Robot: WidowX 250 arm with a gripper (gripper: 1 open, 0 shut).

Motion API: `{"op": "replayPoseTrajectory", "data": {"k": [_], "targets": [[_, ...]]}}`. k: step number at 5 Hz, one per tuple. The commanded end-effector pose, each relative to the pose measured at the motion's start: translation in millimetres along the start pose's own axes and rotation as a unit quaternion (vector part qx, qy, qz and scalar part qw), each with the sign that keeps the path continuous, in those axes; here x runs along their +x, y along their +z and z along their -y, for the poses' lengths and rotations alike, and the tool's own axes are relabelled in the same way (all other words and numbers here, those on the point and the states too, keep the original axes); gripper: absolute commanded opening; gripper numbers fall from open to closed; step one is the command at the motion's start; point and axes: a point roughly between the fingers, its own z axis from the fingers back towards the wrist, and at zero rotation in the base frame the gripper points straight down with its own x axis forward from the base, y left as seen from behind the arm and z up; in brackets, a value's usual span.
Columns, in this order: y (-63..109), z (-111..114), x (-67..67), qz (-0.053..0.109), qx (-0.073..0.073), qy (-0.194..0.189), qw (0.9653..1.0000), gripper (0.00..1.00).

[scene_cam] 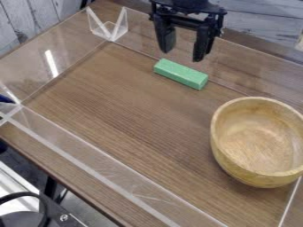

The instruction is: Put the green block in the brown bowl

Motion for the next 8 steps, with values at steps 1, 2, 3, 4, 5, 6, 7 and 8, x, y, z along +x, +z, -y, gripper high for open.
{"op": "replayPoseTrajectory", "data": {"k": [1, 2, 3, 4, 5, 6, 7, 8], "targets": [[13.0, -5, 15.9, 0.046, -0.008, 0.067, 0.9967, 1.0], [5.6, -11, 22.9, 0.055, -0.017, 0.144, 0.9879, 1.0], [-2.2, -16, 29.6, 0.065, -0.027, 0.225, 0.9718, 1.0], [-9.5, -20, 36.6, 0.073, -0.035, 0.298, 0.9512, 1.0], [-18.2, -22, 42.2, 0.081, -0.043, 0.376, 0.9219, 1.0], [-26.9, -24, 47.6, 0.086, -0.045, 0.429, 0.8982, 1.0], [-37.4, -25, 52.0, 0.09, -0.04, 0.443, 0.8912, 1.0], [-46.2, -26, 59.1, 0.092, -0.034, 0.483, 0.8699, 1.0]]}}
